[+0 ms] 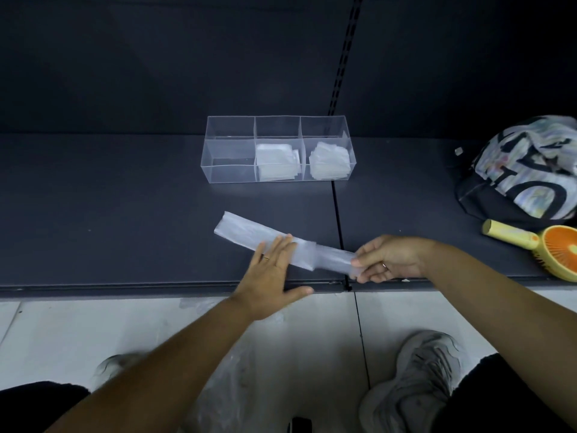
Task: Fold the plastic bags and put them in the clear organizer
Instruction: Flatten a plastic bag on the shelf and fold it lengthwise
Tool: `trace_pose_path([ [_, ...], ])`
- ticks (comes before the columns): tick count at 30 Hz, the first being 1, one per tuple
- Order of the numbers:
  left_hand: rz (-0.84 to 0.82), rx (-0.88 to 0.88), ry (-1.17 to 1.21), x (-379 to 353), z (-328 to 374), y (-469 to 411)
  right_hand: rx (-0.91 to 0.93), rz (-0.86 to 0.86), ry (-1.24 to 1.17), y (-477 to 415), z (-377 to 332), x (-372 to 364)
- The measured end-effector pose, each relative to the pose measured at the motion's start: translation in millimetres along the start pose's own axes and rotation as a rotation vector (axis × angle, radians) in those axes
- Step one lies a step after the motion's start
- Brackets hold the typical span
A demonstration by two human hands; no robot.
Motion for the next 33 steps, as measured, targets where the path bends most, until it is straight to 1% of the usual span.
trace_pose_path([
  [3, 0.192, 0.046, 0.210, -13, 47, -12, 0.031, -0.108, 0.028, 16, -16, -11],
  [6, 0.457, 0.216, 0.421, -14, 74, -26, 0.081, -0.187, 0.080, 27, -30, -23],
  [8, 0.593, 0.329, 0.607, -6, 81, -31, 0.148, -0.181, 0.078, 32, -39, -27],
  [9, 0.630, 0.350, 0.692, 0, 82, -33, 0.202, -0.134, 0.046, 32, -44, -25],
  [12, 0.676, 0.412, 0.983, 21, 72, -34, 0.387, 0.084, -0.073, 19, -52, -18],
  [13, 0.672, 0.476, 1.094, 26, 64, -34, 0.417, 0.096, -0.082, 13, -52, -21],
  [15, 0.611, 0.655, 1.255, 31, 44, -34, 0.429, 0.026, -0.055, -4, -49, -34],
  [16, 0.571, 0.716, 1.331, 33, 34, -33, 0.419, -0.004, -0.019, -13, -48, -44],
  [18, 0.500, 0.734, 1.503, 34, 17, -33, 0.396, 0.007, 0.055, -28, -46, -62],
  [20, 0.484, 0.738, 1.614, 33, 2, -32, 0.375, 0.120, 0.099, -42, -45, -70],
  [22, 0.509, 0.800, 1.633, 31, -12, -31, 0.354, 0.224, 0.121, -50, -44, -71],
  [26, 0.603, 0.949, 1.608, 29, -41, -28, 0.342, 0.331, 0.131, -58, -41, -73],
  [29, 0.596, 0.973, 1.487, 34, -58, -31, 0.342, 0.382, 0.112, -61, -41, -76],
  [30, 0.616, 0.984, 1.441, 38, -63, -32, 0.343, 0.393, 0.108, -62, -40, -77],
  [33, 0.773, 0.944, 1.287, 54, -77, -36, 0.357, 0.410, 0.104, -63, -37, -78],
])
Point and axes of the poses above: each hand's wrist, its own y-axis away from the middle knuckle, its own x-axis out of the back of the hand, z = x × y, the point moved 1 cm from there along -y, towards the middle knuckle, and after that the axes turned 10 degrees about -x, right-handed, at the moved point
